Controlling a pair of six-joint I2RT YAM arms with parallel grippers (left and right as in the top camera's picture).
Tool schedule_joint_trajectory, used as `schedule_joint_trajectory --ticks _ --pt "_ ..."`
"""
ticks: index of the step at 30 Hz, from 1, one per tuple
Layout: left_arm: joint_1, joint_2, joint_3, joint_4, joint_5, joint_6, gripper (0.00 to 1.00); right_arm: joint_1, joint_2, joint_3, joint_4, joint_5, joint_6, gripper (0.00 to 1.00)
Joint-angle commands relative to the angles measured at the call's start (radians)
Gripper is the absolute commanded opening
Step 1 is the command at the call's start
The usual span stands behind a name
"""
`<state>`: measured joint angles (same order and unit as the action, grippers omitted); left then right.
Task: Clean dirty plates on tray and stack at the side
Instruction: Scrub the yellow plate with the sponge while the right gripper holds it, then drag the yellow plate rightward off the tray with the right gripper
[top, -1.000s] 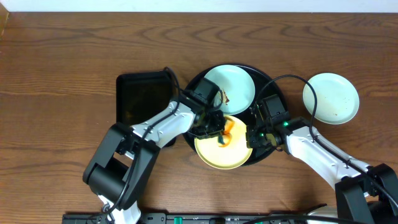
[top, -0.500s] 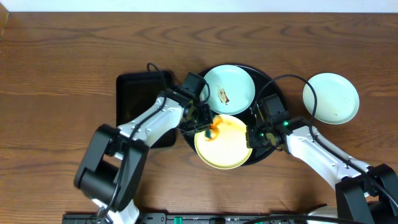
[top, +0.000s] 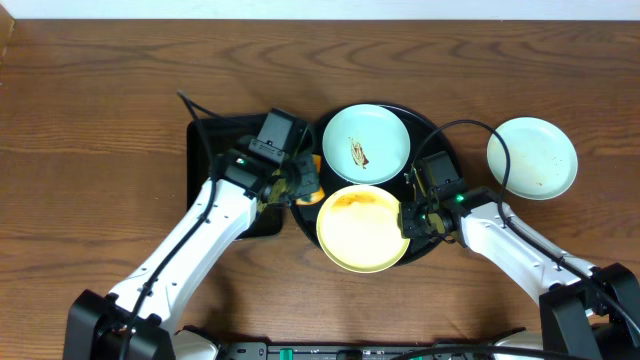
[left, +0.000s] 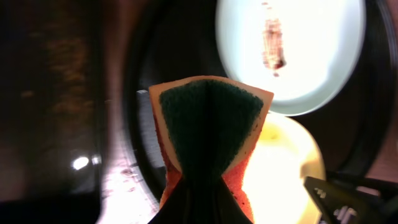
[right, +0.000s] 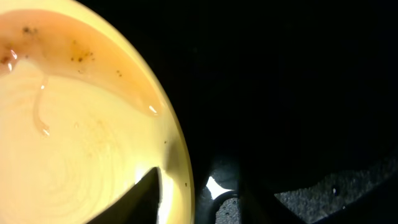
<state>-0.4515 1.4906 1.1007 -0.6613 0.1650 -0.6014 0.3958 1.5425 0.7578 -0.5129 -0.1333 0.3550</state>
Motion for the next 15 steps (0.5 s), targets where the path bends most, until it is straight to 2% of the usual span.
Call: schedule_joint_trajectory --ticks 1,4,10,13,15 --pt "0.037 -0.015 -0.003 -0.050 -0.117 0.029 0.08 -0.002 0.000 0.005 -0.004 -0.024 -0.004 0.45" --pt "0.068 -0.015 -0.003 -0.090 -0.154 0.029 0.08 -0.002 0.000 -0.006 -0.005 -0.092 -0.004 0.39" --pt "0.140 -0.015 -0.003 -0.117 -0.163 0.032 0.08 -0.002 0.000 -0.057 -0.003 -0.119 0.054 0.21" --pt "0.161 -0.015 -0.003 -0.116 -0.163 0.032 0.08 -0.002 0.000 -0.086 0.005 -0.119 0.079 0.01" --pt "0.167 -0.015 -0.003 -0.116 -0.163 0.032 0.08 -0.002 0.000 -0.095 0.021 -0.114 0.079 0.01"
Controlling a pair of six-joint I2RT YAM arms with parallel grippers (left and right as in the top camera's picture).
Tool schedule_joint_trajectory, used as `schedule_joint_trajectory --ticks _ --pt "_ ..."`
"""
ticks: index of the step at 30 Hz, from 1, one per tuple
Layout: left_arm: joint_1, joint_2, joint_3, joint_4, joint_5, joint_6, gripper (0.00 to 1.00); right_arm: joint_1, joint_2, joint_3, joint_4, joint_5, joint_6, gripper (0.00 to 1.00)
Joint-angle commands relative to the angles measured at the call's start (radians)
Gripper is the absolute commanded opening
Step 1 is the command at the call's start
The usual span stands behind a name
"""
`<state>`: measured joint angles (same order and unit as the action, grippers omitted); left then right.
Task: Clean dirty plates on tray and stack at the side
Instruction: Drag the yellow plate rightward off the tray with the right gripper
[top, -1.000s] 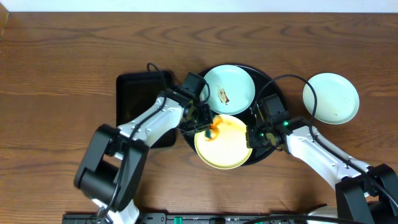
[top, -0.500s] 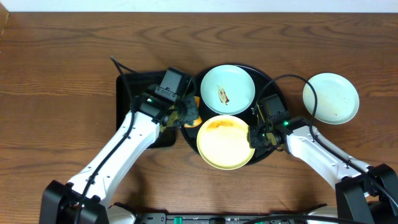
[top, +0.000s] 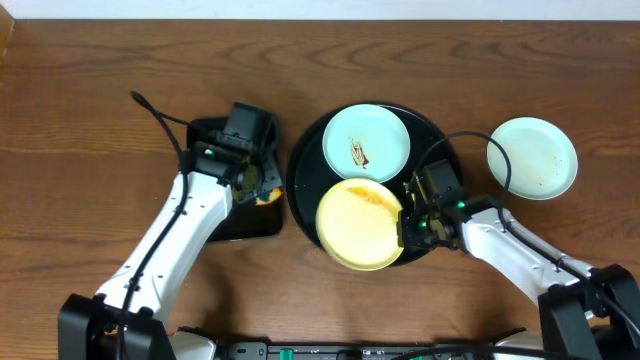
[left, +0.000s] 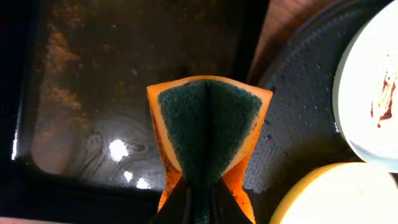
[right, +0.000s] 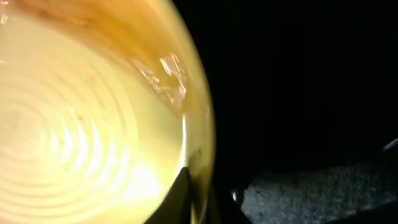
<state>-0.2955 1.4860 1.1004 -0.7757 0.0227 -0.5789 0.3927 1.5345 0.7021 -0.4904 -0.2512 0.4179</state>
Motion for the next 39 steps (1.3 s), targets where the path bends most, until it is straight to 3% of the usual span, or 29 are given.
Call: schedule_joint_trajectory --ticks 1,8,18,30,39 --pt "0.011 -0.011 -0.003 -0.002 -0.021 0.010 0.08 0.001 0.008 -0.039 0.007 0.004 0.016 0.01" --pt "0.011 -0.011 -0.003 -0.006 -0.020 0.010 0.08 0.000 0.006 0.011 -0.006 0.051 0.014 0.01" --pt "0.011 -0.011 -0.003 -0.005 -0.020 0.010 0.08 -0.009 0.001 0.252 -0.433 0.243 -0.053 0.01" --pt "0.011 -0.011 -0.003 -0.005 -0.020 0.010 0.08 -0.009 0.001 0.466 -0.718 0.262 -0.181 0.01" --pt "0.011 -0.011 -0.003 -0.006 -0.019 0.010 0.08 -0.022 0.001 0.472 -0.815 0.414 -0.119 0.01"
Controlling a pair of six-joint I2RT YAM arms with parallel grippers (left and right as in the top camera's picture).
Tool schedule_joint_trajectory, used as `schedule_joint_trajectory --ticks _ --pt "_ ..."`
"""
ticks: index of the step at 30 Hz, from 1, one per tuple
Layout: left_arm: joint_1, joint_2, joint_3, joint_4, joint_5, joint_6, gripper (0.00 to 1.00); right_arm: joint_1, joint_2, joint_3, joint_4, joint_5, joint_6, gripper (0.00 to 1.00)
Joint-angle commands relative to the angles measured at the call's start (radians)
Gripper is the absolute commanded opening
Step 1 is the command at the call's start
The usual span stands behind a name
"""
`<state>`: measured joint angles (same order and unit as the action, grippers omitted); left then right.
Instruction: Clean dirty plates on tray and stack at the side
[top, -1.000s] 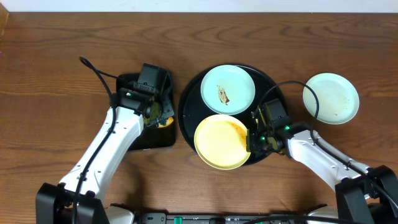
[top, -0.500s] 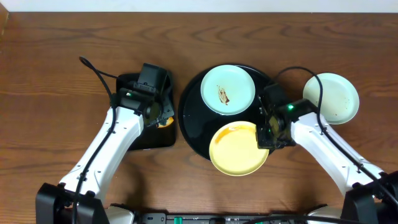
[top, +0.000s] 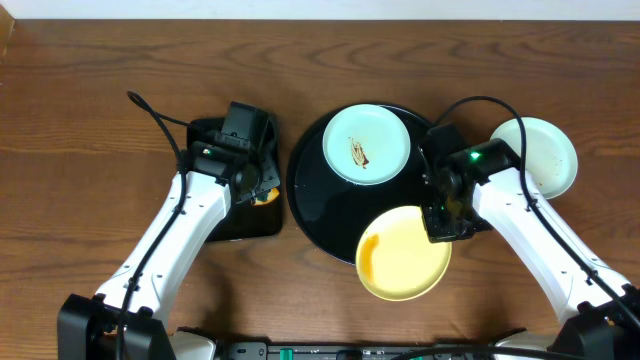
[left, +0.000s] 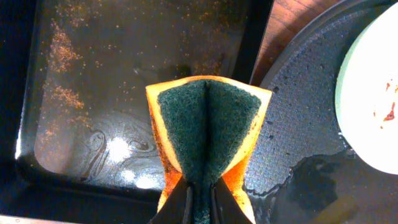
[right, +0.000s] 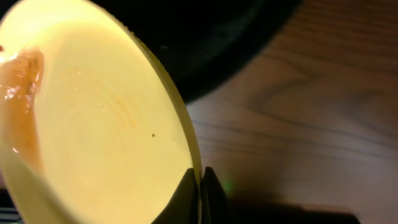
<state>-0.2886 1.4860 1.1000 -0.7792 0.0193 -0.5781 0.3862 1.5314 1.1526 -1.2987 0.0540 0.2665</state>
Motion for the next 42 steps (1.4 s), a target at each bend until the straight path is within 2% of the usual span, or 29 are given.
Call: schedule_joint_trajectory --ticks 1,8,13,18,42 --pt "0.004 -0.011 -0.003 -0.002 -0.012 0.009 0.08 -0.020 0.004 0.024 -0.009 0.119 0.032 0.01" --pt "0.004 -0.011 -0.003 -0.002 -0.005 0.009 0.08 -0.023 0.004 0.027 -0.043 0.020 -0.036 0.01" --pt "0.004 -0.011 -0.003 -0.002 -0.005 0.009 0.07 -0.028 0.004 0.027 -0.078 0.029 -0.024 0.01" --pt "0.004 -0.011 -0.003 -0.002 -0.005 0.009 0.08 -0.050 0.004 0.029 -0.046 0.136 0.040 0.01" --pt "0.004 -0.011 -0.003 -0.002 -0.005 0.009 0.08 -0.164 0.004 0.045 -0.101 0.113 0.036 0.01"
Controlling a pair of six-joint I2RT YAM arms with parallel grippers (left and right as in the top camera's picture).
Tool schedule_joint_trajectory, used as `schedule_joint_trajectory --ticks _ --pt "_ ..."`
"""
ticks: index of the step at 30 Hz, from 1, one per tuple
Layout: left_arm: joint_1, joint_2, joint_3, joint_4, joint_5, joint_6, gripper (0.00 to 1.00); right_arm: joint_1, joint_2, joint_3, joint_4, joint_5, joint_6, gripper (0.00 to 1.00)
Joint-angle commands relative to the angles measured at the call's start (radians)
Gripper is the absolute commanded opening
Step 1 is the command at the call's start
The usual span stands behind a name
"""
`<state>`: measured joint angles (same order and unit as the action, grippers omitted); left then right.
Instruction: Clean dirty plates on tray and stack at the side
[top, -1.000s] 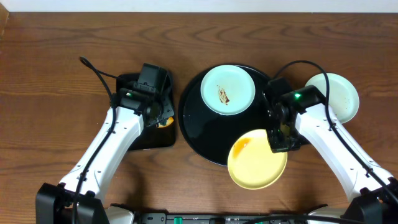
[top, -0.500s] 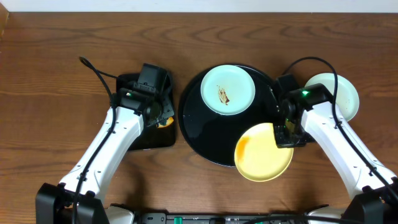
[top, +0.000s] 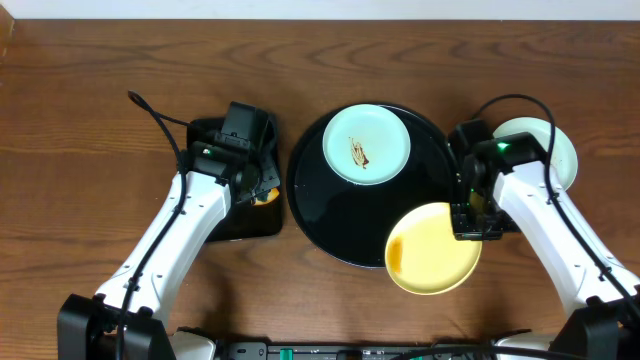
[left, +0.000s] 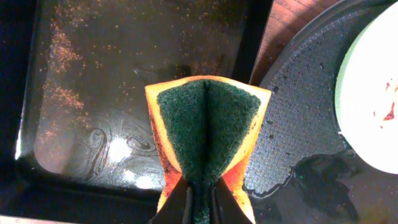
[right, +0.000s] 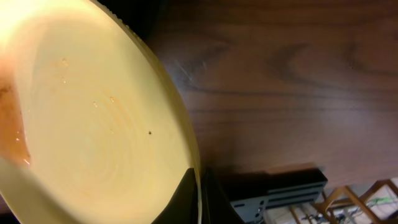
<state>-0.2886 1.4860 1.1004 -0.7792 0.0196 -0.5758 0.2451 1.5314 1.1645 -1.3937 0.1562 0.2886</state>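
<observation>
My right gripper (top: 472, 228) is shut on the rim of a yellow plate (top: 432, 248), held over the table at the round black tray's (top: 340, 225) right front edge; orange liquid pools at the plate's (right: 93, 130) left side. A pale green plate (top: 366, 143) with a brown smear lies at the back of the tray. A second pale green plate (top: 556, 150) rests on the table at the far right, partly behind my right arm. My left gripper (left: 200, 202) is shut on a folded orange-and-green sponge (left: 206, 130) over the rectangular black pan (left: 118, 87).
The rectangular pan (top: 225, 222) sits left of the round tray and holds murky water with orange specks. A puddle (left: 311, 177) lies on the tray's textured surface. Cables run behind both arms. Bare wood table lies all round.
My right gripper has carried the yellow plate a little further right, away from the tray's front edge. The left arm and sponge have stayed still over the pan.
At first the sponge was at the yellow plate on the tray while my right gripper held the plate's rim. Then the sponge was over the pan and the plate tilted. Later the plate hung off the tray's front right, and now further right.
</observation>
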Motion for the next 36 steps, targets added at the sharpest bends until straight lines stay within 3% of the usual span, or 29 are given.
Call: schedule_joint_trajectory --ticks 1,7,13,26,30,36 --pt "0.004 -0.011 -0.003 -0.002 -0.006 0.007 0.08 -0.029 0.004 0.042 -0.011 0.011 0.009 0.01" --pt "0.004 -0.011 -0.003 -0.002 -0.006 0.006 0.08 -0.042 0.004 0.129 -0.031 0.047 -0.006 0.01" --pt "0.004 -0.011 -0.003 -0.002 -0.006 0.006 0.08 -0.026 0.004 0.171 0.024 0.278 -0.005 0.01" --pt "0.004 -0.011 -0.003 -0.002 -0.005 0.006 0.08 0.113 0.005 0.171 0.293 0.543 0.005 0.01" --pt "0.004 -0.011 -0.003 -0.001 -0.005 0.006 0.08 0.191 0.005 0.171 0.335 0.700 -0.055 0.01" --pt "0.004 -0.011 -0.003 -0.001 -0.005 0.006 0.08 0.303 0.005 0.171 0.401 0.780 -0.193 0.01"
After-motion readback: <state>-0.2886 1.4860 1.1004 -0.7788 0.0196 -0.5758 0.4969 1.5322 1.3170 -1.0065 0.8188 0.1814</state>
